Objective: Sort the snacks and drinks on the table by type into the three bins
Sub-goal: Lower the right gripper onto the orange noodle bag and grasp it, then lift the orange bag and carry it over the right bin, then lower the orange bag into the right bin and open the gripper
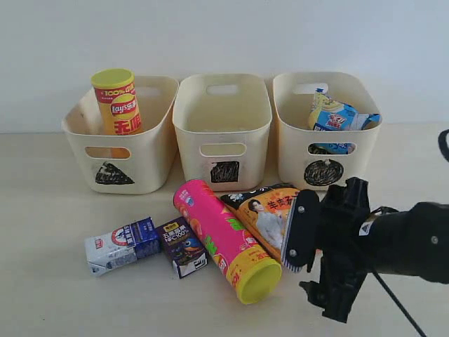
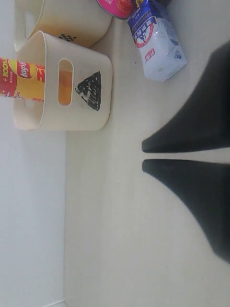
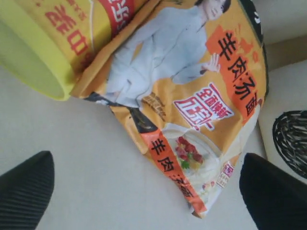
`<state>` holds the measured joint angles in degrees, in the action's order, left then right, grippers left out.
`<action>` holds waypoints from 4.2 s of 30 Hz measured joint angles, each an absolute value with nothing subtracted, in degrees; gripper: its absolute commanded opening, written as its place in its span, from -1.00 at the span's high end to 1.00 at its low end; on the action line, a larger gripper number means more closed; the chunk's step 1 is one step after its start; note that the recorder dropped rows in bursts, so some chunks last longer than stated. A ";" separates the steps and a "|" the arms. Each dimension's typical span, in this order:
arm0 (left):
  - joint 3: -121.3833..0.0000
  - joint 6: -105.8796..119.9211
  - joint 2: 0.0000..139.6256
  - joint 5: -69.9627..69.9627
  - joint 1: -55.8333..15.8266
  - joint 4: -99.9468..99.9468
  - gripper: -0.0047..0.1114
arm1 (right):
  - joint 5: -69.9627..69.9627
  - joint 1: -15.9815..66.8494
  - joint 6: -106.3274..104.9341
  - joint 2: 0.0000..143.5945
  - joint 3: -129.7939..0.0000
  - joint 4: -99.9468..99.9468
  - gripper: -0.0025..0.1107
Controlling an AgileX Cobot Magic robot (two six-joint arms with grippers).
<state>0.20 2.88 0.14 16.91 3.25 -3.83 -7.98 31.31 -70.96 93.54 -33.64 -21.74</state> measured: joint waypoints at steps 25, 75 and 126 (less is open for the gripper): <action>0.20 2.88 0.14 16.91 3.25 -3.83 0.85 | -19.29 31.89 -69.18 108.35 -43.64 -14.60 -0.74; 0.20 2.88 0.14 16.91 3.25 -3.83 0.85 | -1.23 31.99 -68.81 89.11 -42.15 -28.91 0.91; 0.20 2.88 0.14 16.91 3.25 -3.83 0.85 | 10.65 9.04 -29.36 105.82 -84.91 -47.27 0.91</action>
